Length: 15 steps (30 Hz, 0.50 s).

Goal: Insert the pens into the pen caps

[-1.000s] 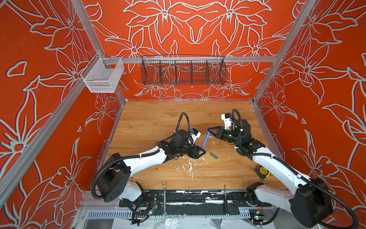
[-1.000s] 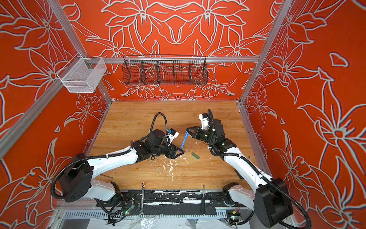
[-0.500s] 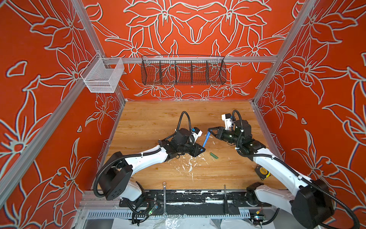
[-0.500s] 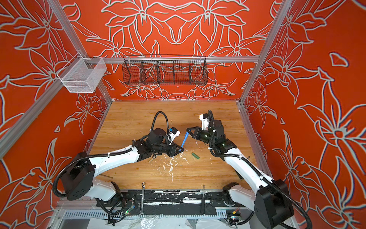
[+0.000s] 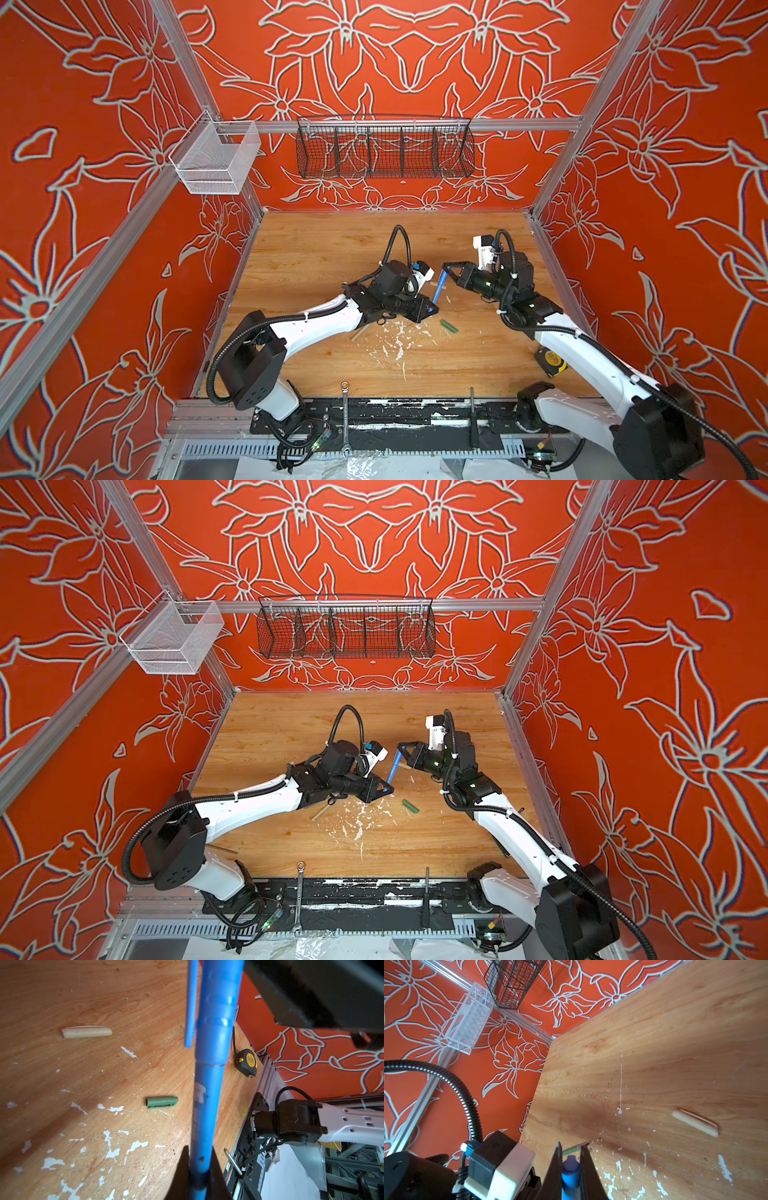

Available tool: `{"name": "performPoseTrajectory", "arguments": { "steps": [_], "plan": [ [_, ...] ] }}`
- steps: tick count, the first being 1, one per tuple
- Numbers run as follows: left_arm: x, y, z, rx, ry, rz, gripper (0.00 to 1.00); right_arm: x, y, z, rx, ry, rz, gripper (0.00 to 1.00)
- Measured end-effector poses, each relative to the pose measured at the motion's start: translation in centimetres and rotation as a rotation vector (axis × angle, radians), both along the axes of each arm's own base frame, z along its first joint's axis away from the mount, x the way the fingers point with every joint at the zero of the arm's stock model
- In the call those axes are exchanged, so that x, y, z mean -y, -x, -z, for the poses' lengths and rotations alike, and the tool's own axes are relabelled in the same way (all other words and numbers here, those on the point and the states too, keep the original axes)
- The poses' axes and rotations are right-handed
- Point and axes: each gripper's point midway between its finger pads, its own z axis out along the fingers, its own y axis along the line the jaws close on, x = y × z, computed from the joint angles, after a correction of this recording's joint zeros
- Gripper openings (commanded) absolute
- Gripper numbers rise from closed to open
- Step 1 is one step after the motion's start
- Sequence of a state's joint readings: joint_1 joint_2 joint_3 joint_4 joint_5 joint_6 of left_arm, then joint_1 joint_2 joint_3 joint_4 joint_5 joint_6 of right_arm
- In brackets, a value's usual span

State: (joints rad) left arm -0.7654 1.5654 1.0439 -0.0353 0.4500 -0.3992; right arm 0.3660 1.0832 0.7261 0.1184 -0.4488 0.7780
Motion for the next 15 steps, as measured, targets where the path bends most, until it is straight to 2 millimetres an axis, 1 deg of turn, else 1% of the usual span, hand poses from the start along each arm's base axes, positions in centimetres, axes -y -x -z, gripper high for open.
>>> {"name": "performPoseTrajectory", "arguments": {
  "steps": [4, 7, 10, 15],
  "plan": [
    [0.5, -1.3, 0.6, -0.044, 0.022, 0.042, 0.0, 0.9, -0.7, 0.5, 0.02, 0.029, 0.074, 0.0],
    [0.8, -1.8, 1.4, -0.076, 0.032, 0.075, 0.0, 1.3, -0.9, 1.3, 0.025, 0.048, 0.122, 0.0],
    [1.4, -2.1, 2.0, -0.103, 0.014, 0.107, 0.0, 1.4, -0.9, 1.9, 0.034, 0.063, 0.163, 0.0],
    [2.4, -2.9, 1.6, -0.103, 0.001, 0.134, 0.0, 1.8, -0.8, 2.4, 0.052, 0.071, 0.216, 0.0]
  ]
}}
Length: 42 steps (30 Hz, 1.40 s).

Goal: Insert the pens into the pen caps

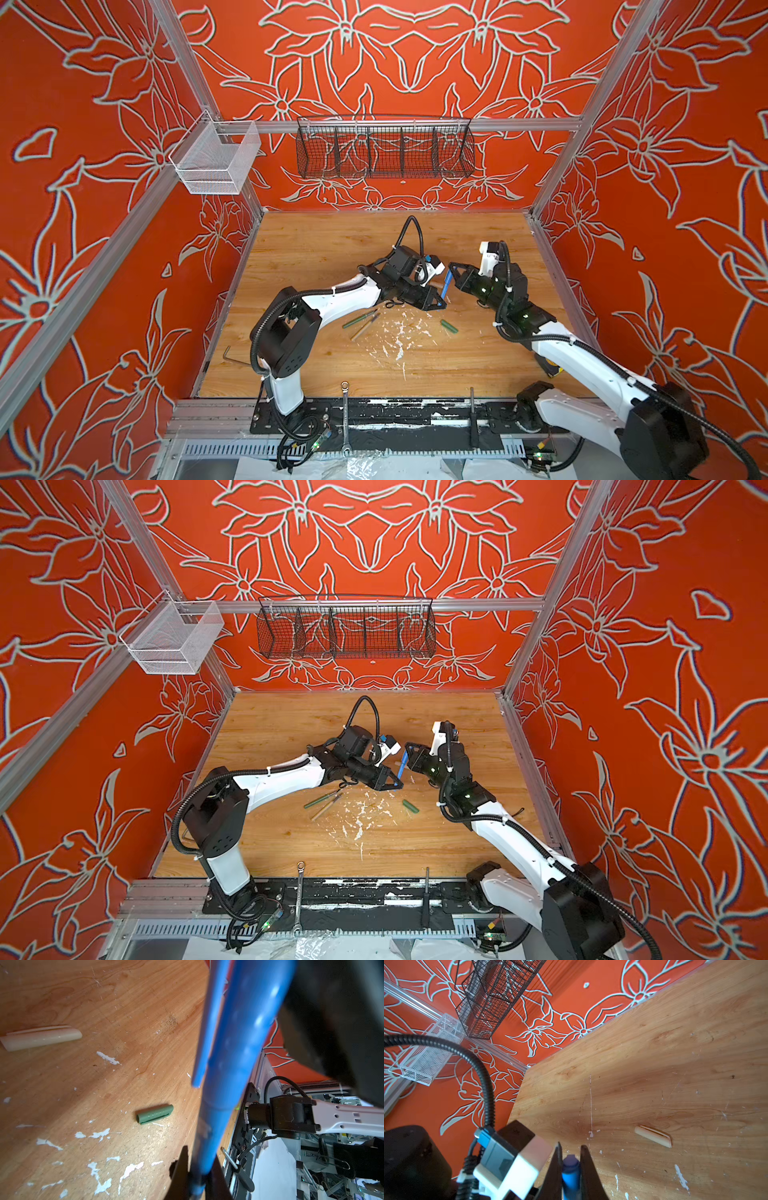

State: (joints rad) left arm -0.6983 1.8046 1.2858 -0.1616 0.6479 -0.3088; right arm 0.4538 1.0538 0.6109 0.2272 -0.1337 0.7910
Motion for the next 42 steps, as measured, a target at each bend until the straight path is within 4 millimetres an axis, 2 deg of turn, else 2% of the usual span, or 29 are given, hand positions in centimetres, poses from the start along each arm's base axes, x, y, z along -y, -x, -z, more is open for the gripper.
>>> {"name": "performPoseTrajectory", "arguments": {
  "steps": [11, 14, 15, 17, 19, 21, 23, 26, 27, 28, 30, 32, 35, 38, 42],
  "plan": [
    [0.5, -0.5, -0.6, 0.008, -0.008, 0.017, 0.0, 0.9, 1.0, 0.8, -0.021, -0.02, 0.051, 0.0],
    [0.5, -1.2, -1.0, 0.028, 0.007, 0.001, 0.0, 0.8, 1.7, 1.7, -0.061, 0.006, 0.043, 0.0],
    [0.2, -1.9, -1.2, 0.032, 0.006, -0.027, 0.0, 0.8, 2.0, 2.4, -0.081, 0.029, 0.04, 0.0],
    [-1.1, -5.4, -2.1, 0.105, 0.01, -0.136, 0.0, -0.3, 3.7, 4.0, -0.154, 0.045, -0.035, 0.0],
    [-3.1, -8.7, -2.8, 0.172, 0.005, -0.236, 0.0, -1.8, 5.3, 4.6, -0.193, 0.053, -0.129, 0.0],
    [-4.2, -9.9, -3.2, 0.208, -0.001, -0.286, 0.0, -2.1, 5.8, 4.6, -0.21, 0.062, -0.159, 0.0],
    [-4.2, -9.2, -3.1, 0.224, -0.004, -0.285, 0.0, -2.0, 5.6, 3.8, -0.206, 0.068, -0.171, 0.0],
    [-3.6, -6.4, -2.1, 0.203, -0.015, -0.246, 0.0, -1.6, 4.8, 1.6, -0.158, 0.059, -0.167, 0.0],
    [-3.6, -5.5, -1.8, 0.195, -0.019, -0.234, 0.05, -1.3, 4.5, 0.8, -0.142, 0.057, -0.161, 0.0],
    [-3.7, -4.7, -1.4, 0.185, -0.025, -0.227, 0.13, -1.1, 4.3, 0.2, -0.129, 0.055, -0.159, 0.0],
    [-4.6, -3.2, -0.6, 0.164, -0.037, -0.223, 0.41, -0.6, 3.7, -0.8, -0.107, 0.051, -0.147, 0.0],
    [-5.5, -1.7, -0.6, 0.162, -0.033, -0.216, 0.54, -0.1, 3.3, -1.1, -0.1, 0.049, -0.139, 0.0],
    [-6.0, 0.6, -1.5, 0.182, -0.012, -0.18, 0.58, 0.2, 3.1, -0.9, -0.109, 0.045, -0.141, 0.0],
    [-5.2, 2.9, -2.5, 0.211, 0.021, -0.119, 0.59, -0.2, 3.0, -0.4, -0.13, 0.032, -0.17, 0.0],
    [-4.7, 4.4, -1.9, 0.215, 0.035, -0.075, 0.59, -1.1, 3.0, -0.3, -0.14, 0.002, -0.211, 0.0]
  ]
}}
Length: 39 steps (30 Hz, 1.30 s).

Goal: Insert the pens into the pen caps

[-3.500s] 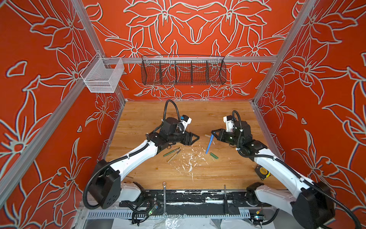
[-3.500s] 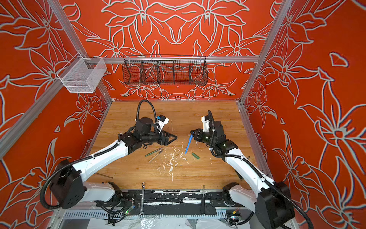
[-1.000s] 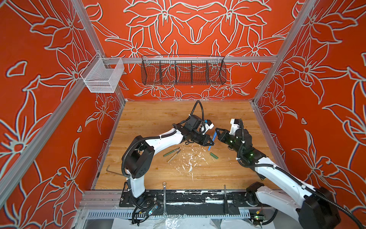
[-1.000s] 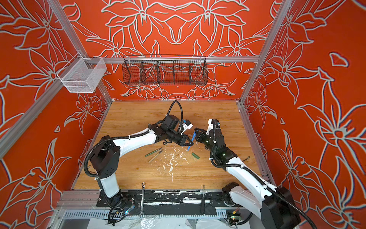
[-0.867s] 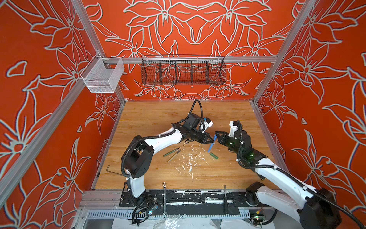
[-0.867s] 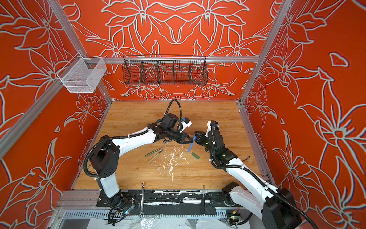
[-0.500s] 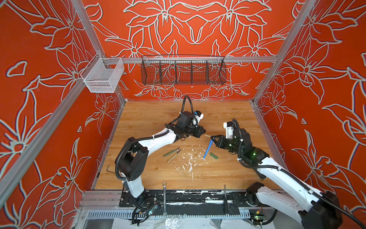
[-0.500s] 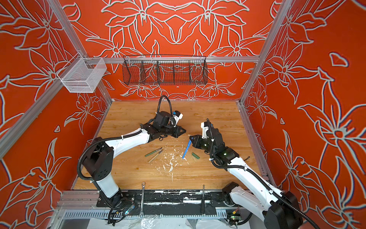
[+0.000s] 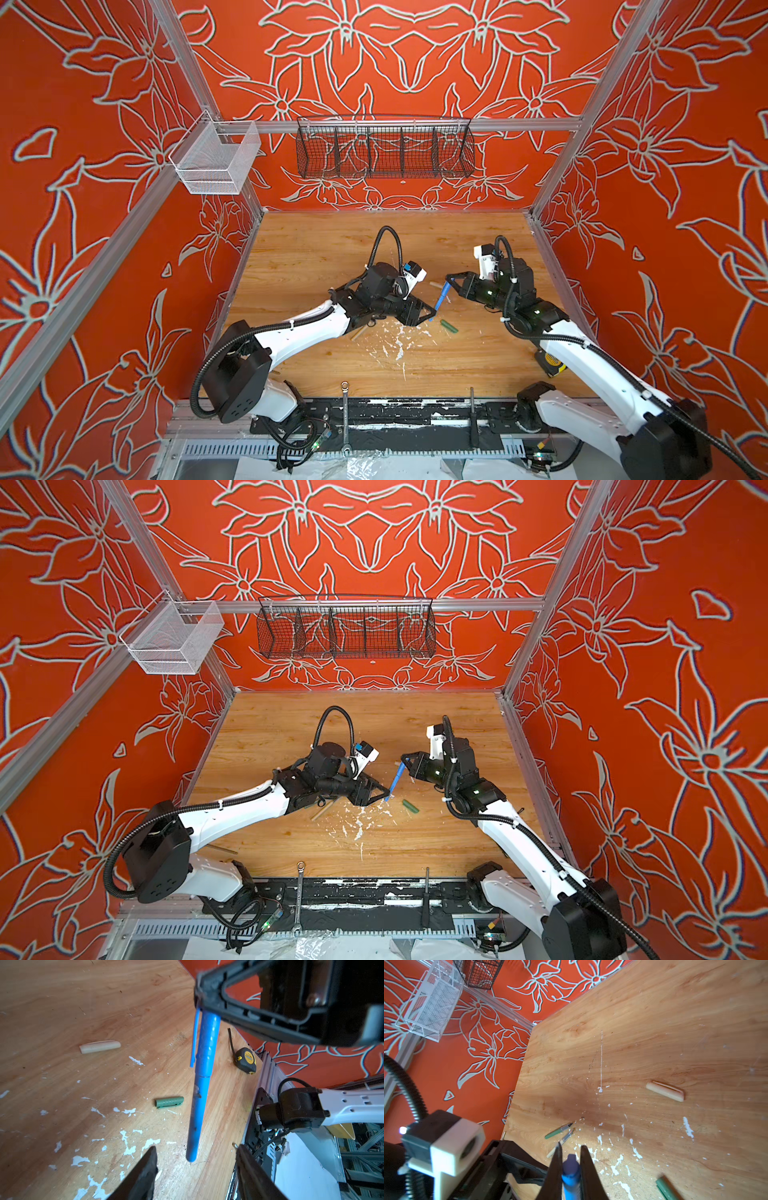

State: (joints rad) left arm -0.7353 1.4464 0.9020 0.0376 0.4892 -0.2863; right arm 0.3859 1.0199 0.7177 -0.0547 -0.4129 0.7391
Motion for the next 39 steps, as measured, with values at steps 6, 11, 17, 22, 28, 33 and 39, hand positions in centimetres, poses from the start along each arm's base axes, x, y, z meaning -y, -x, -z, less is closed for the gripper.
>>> {"name": "performPoseTrajectory", "arguments": {
  "steps": [6, 11, 17, 22, 28, 33, 39],
  "plan": [
    [-0.2, 0.3, 0.7, -0.003, -0.012, 0.012, 0.51, -0.7, 0.2, -0.7, 0.011, -0.036, -0.039, 0.0],
    [0.4, 0.2, 0.4, 0.004, -0.002, 0.036, 0.33, -1.1, 0.2, -1.1, 0.017, -0.06, -0.056, 0.0],
    [0.9, 0.4, 0.3, -0.006, 0.004, 0.056, 0.3, -1.3, 0.2, -1.3, 0.022, -0.068, -0.062, 0.0],
    [1.0, 0.5, 0.8, -0.02, -0.005, 0.061, 0.16, -1.3, 0.1, -1.1, 0.017, -0.066, -0.063, 0.0],
    [1.4, 0.3, 0.7, -0.032, -0.025, 0.056, 0.0, -1.2, 0.1, -1.1, 0.018, -0.063, -0.061, 0.0],
    [1.8, -0.2, 0.8, -0.04, -0.037, 0.053, 0.0, -0.7, -0.1, -1.1, 0.028, -0.037, -0.04, 0.33],
    [1.7, -0.8, 1.1, -0.044, -0.044, 0.03, 0.0, 0.5, 1.0, -2.5, 0.076, 0.03, -0.028, 0.51]
  ]
}}
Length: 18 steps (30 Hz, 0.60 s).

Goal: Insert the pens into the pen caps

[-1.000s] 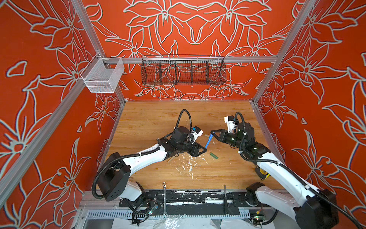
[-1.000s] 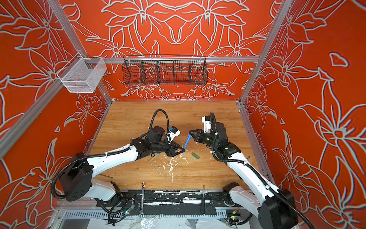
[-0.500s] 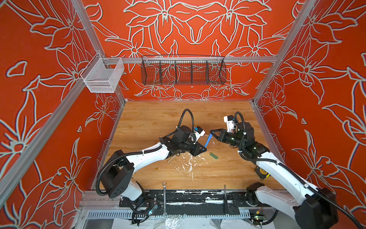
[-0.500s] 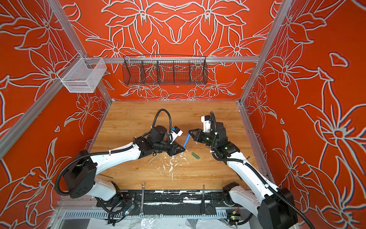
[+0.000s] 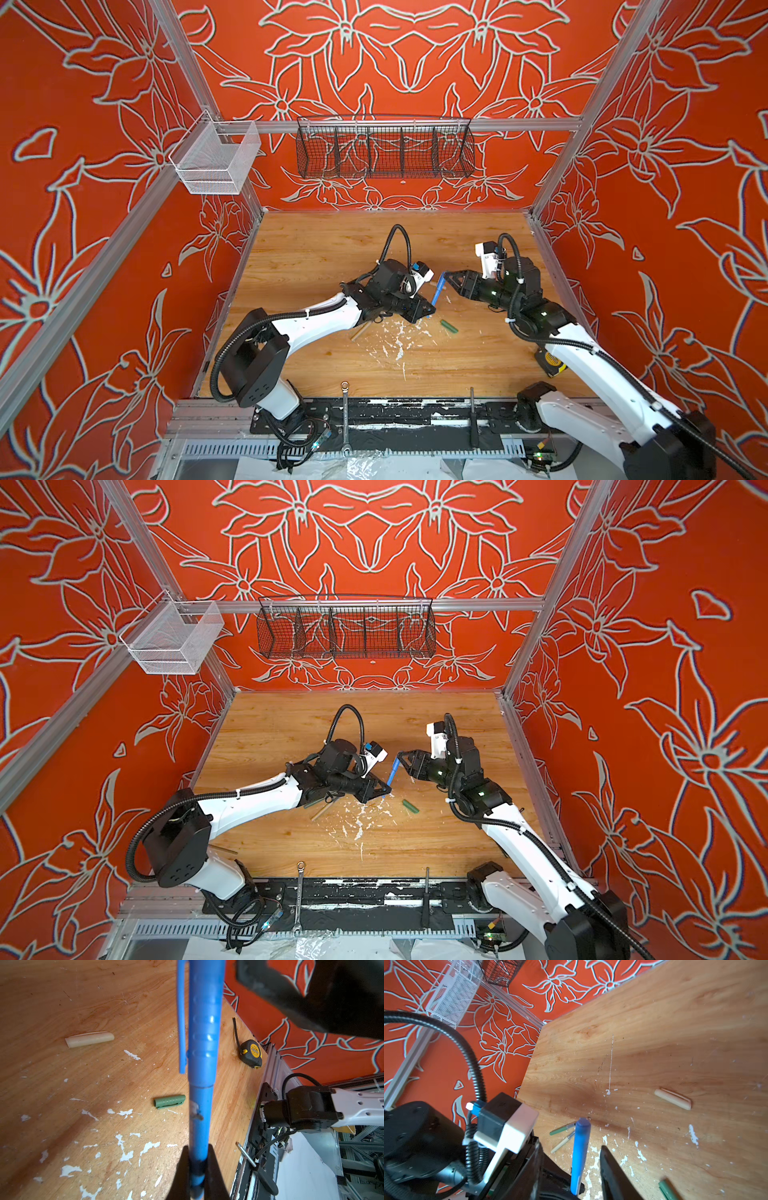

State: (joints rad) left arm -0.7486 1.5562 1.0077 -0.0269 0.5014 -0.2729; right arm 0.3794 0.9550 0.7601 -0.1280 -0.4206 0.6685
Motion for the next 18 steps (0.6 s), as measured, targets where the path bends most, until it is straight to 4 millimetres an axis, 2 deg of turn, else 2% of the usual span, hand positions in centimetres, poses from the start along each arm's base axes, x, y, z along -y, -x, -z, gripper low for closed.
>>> {"name": "performPoseTrajectory", "arguments": {
  "steps": [3, 5, 13, 18],
  "plan": [
    [0.0, 0.0, 0.0, 0.005, 0.0, -0.001, 0.0, 0.4, 0.1, -1.2, 0.037, 0.016, 0.008, 0.54],
    [-0.1, 0.2, 0.1, 0.008, -0.004, -0.003, 0.0, 0.4, 0.1, -1.4, 0.043, 0.022, 0.007, 0.55],
    [-0.2, 0.5, -0.5, 0.03, 0.004, -0.004, 0.0, -0.2, -0.4, 0.8, -0.029, 0.04, -0.018, 0.56],
    [0.0, 0.7, -0.6, 0.034, 0.006, 0.001, 0.0, -0.7, -0.6, 0.9, -0.031, 0.025, -0.039, 0.56]
  ]
}}
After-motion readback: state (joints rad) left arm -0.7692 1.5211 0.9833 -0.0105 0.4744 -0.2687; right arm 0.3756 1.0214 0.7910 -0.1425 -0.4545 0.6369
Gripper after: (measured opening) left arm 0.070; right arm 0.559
